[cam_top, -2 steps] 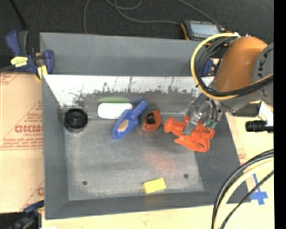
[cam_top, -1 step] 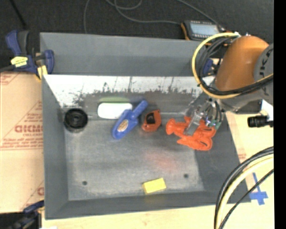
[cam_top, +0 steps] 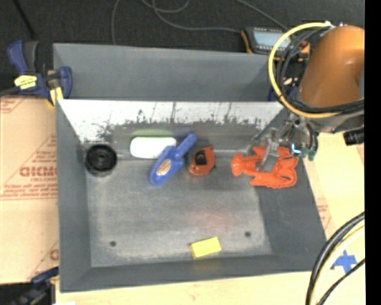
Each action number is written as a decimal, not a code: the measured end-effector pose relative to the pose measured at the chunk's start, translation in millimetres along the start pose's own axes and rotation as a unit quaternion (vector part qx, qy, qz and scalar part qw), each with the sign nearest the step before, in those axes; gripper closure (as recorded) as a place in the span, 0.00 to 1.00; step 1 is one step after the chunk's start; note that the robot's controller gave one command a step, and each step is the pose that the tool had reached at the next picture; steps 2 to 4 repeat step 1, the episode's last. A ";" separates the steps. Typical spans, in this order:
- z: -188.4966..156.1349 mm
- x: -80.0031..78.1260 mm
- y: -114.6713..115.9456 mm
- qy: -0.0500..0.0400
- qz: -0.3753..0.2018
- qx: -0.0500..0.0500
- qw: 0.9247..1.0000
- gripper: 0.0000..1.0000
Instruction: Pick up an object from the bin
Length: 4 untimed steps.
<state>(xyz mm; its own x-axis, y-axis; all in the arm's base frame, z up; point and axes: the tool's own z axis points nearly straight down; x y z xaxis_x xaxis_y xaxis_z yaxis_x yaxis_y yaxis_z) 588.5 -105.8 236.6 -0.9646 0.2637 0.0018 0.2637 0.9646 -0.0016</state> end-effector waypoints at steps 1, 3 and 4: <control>-14.9 -1.0 -1.7 -0.004 -0.001 -0.001 1.000 1.00; -14.9 -1.0 -1.7 -0.004 -0.001 -0.001 1.000 1.00; -14.9 -1.0 -1.7 -0.004 -0.001 -0.001 1.000 1.00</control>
Offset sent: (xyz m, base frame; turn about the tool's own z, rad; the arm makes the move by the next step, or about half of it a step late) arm 0.0155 0.0448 0.0019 0.1100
